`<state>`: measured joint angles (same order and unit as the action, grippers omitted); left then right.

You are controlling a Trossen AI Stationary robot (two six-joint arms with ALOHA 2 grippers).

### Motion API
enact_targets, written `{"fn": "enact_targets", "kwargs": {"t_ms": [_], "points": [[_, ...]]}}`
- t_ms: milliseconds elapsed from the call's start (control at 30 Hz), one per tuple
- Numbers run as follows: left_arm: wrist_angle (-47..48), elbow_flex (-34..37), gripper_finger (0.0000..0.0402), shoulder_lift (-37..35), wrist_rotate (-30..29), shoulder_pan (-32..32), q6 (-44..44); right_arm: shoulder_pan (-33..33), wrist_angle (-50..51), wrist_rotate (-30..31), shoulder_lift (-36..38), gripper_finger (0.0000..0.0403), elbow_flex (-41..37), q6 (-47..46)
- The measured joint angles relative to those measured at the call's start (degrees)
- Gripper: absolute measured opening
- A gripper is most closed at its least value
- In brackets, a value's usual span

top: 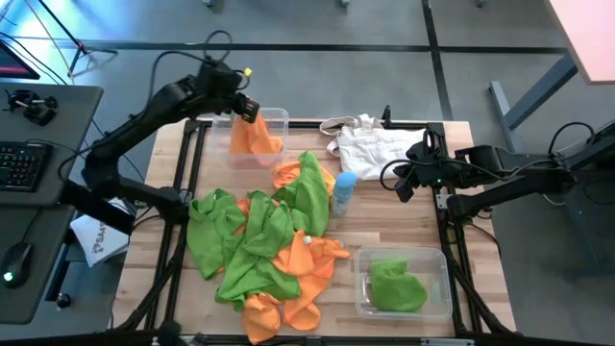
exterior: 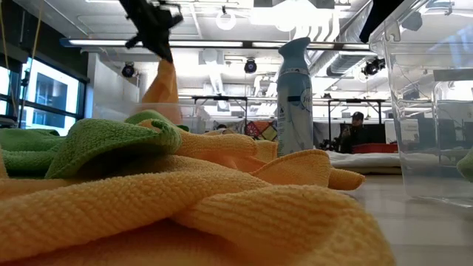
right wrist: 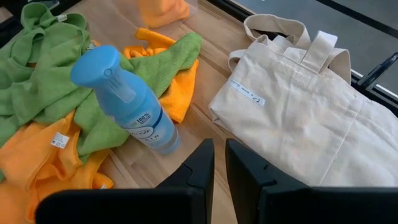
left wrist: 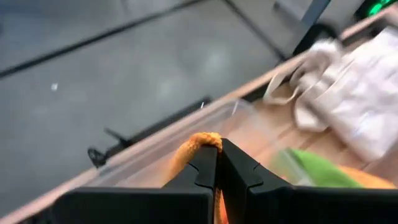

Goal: Sort microfiber towel by color & place in baskets
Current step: Put the yellow microfiber towel into the top transparent bin, then put the green microfiber towel into the bottom transparent bin

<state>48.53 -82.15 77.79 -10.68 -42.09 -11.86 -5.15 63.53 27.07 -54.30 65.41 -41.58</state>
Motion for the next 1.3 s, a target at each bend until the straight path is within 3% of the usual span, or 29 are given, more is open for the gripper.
{"fn": "enact_targets", "kwargs": {"t_ms": [400,667,933,1300], "points": [[7.2,0.0,0.0002,12.2,6.2,-1.1,-1.6,0.0,0.0,0.0,0.0,0.0034,0.0,0.0],[7.6,0.0,0.0064,15.0,7.5,-1.0,-2.1,0.0,0.0,0.0,0.0,0.0034,0.0,0.0],[7.7,0.0,0.0134,13.2,8.3,-1.5,-3.5,0.0,0.0,0.0,0.0,0.0034,0.0,0.5],[10.7,-0.5,0.0142,3.7,8.6,-1.4,-4.3,0.0,0.0,0.0,0.0,0.0034,0.0,1.1]]}}
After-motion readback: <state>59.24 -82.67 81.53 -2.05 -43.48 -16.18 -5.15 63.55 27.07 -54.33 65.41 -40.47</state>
